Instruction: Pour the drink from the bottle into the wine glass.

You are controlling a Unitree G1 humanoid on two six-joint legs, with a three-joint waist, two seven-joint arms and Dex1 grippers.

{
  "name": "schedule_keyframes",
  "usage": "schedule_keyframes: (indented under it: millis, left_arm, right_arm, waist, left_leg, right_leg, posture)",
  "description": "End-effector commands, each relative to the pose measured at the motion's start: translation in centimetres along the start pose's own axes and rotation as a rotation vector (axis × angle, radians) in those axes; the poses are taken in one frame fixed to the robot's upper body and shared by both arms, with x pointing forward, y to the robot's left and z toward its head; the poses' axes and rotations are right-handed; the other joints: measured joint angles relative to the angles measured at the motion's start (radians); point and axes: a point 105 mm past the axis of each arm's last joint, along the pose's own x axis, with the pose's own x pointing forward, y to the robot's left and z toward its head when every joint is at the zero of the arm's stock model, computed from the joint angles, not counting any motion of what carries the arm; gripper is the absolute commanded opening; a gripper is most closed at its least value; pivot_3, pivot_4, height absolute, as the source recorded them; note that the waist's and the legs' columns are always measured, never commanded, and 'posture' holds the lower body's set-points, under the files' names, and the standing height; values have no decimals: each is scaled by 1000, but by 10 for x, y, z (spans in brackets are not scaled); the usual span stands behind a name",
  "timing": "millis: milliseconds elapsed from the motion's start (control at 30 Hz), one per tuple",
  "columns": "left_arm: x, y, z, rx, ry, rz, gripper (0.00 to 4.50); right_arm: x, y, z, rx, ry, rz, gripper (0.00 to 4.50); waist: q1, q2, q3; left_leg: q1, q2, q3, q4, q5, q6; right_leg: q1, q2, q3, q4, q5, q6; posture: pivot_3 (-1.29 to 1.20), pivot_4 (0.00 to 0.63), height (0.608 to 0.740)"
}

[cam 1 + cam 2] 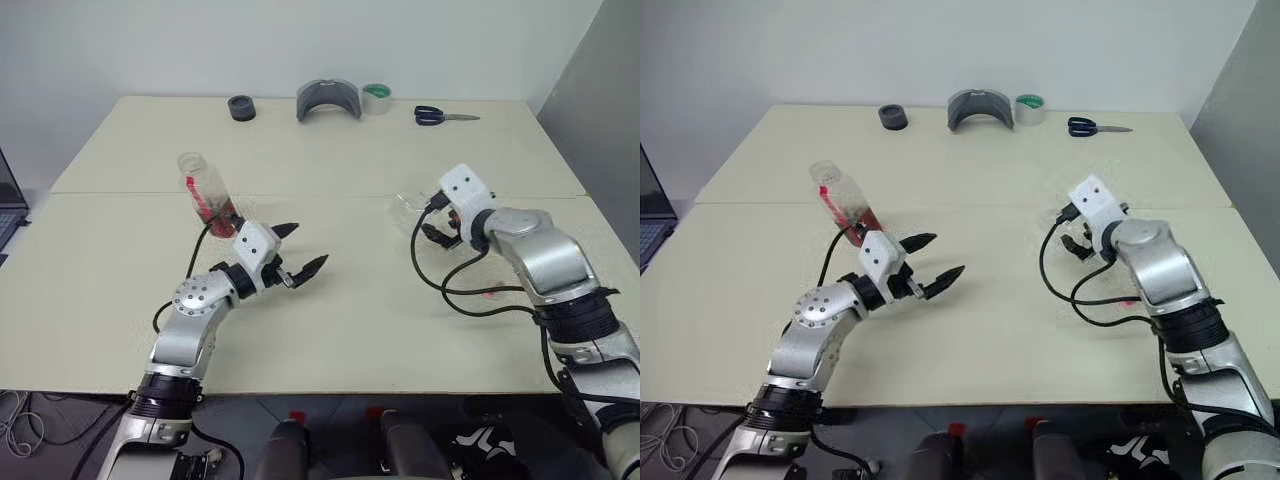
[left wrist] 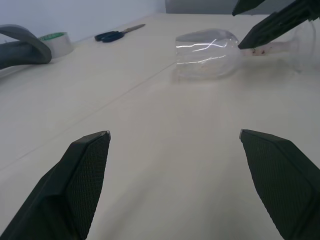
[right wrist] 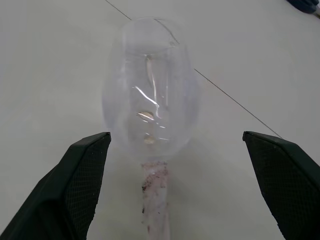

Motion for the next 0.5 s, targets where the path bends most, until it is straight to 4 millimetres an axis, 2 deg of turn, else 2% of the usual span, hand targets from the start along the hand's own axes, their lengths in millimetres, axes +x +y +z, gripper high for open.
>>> schedule_keyframes:
  millis: [33,267,500]
  left_arm:
    - [6,-3,17,34,-49,-5,4454]
    - [12,-3,15,24,-58,-8,4454]
    - [14,-5,3,23,-58,-10,4454]
  right_arm:
    - [-10,-6,13,-30,-44,-41,4500]
    - [-6,-6,4,-37,44,25,4500]
    - [11,-13,-1,3,153,113,4500]
  waist:
    - [2,0,0]
    - [3,0,0]
    - [0,0,0]
  left_leg:
    - [0,0,0,0,0,0]
    - [0,0,0,0,0,0]
    - [1,0,0,0,0,0]
  right_leg:
    - [0,0,0,0,0,0]
    - [0,0,0,0,0,0]
    - [0,0,0,0,0,0]
  posture:
    - [0,150,740]
    - [0,150,740]
    - [0,150,740]
